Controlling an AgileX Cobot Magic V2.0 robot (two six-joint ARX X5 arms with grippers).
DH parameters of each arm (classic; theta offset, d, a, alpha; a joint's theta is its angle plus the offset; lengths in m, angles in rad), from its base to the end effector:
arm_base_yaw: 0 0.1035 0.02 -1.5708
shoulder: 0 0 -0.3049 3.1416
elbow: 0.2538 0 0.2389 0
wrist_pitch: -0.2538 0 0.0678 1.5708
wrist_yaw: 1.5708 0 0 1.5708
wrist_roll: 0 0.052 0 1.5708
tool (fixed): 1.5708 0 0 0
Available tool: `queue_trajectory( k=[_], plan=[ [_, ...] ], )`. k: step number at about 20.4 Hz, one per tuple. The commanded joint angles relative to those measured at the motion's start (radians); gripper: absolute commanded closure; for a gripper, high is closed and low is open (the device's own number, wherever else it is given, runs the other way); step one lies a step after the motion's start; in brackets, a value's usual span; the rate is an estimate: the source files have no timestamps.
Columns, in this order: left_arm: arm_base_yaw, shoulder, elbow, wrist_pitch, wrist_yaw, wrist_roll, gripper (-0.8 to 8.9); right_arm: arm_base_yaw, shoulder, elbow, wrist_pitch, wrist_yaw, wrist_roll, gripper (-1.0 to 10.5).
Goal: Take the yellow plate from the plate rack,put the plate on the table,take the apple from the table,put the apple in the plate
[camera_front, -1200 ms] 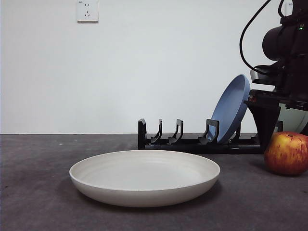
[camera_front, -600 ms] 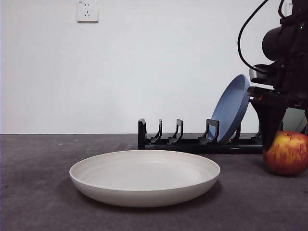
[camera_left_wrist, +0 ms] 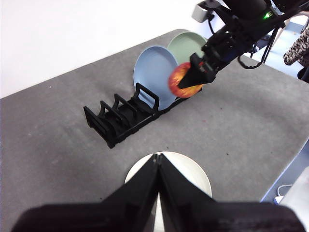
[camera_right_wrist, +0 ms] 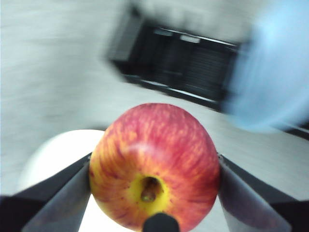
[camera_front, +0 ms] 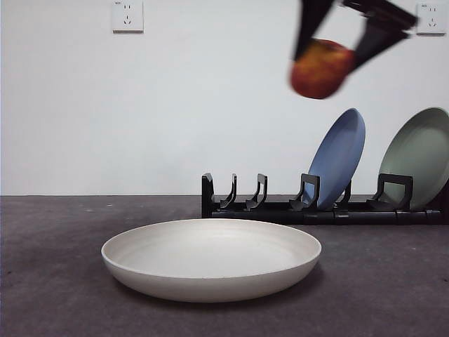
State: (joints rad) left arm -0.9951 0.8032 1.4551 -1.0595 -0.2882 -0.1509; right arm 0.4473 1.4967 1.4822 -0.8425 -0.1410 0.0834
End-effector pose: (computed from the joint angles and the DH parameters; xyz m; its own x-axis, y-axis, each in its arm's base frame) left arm 0.0471 -0.0454 0.4642 0.7176 -0.5836 -0.3801 0.6222 0.7824 -0.0266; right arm 0.2742 0.1396 0.3740 0.5237 0.4071 -0.7484 -0.4526 0.8771 0.1604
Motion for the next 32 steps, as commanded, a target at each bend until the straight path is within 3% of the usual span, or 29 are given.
queue_trajectory(
  k=[1,7,12,19,32],
  plan=[
    [0.003,-0.002,-0.002,-0.002,0.000,-0.002,8.22,0.093,0.035,0.002,0.039,0.016,0.031,9.6],
    [0.003,-0.002,-0.002,-0.002,0.001,-0.002,8.22,0.261,0.203,0.001,0.040,0.059,0.045,9.6],
    [0.003,-0.002,-0.002,-0.002,0.001,-0.002,8.22,0.325,0.323,-0.035,0.024,0.094,0.045,9.6],
    [0.003,-0.002,-0.002,-0.024,0.000,-0.003,8.22,0.339,0.365,-0.122,0.084,0.096,0.056,9.6],
    [0.003,-0.002,-0.002,-0.024,0.000,-0.003,8.22,0.339,0.369,-0.126,0.071,0.065,0.071,9.6]
  ],
)
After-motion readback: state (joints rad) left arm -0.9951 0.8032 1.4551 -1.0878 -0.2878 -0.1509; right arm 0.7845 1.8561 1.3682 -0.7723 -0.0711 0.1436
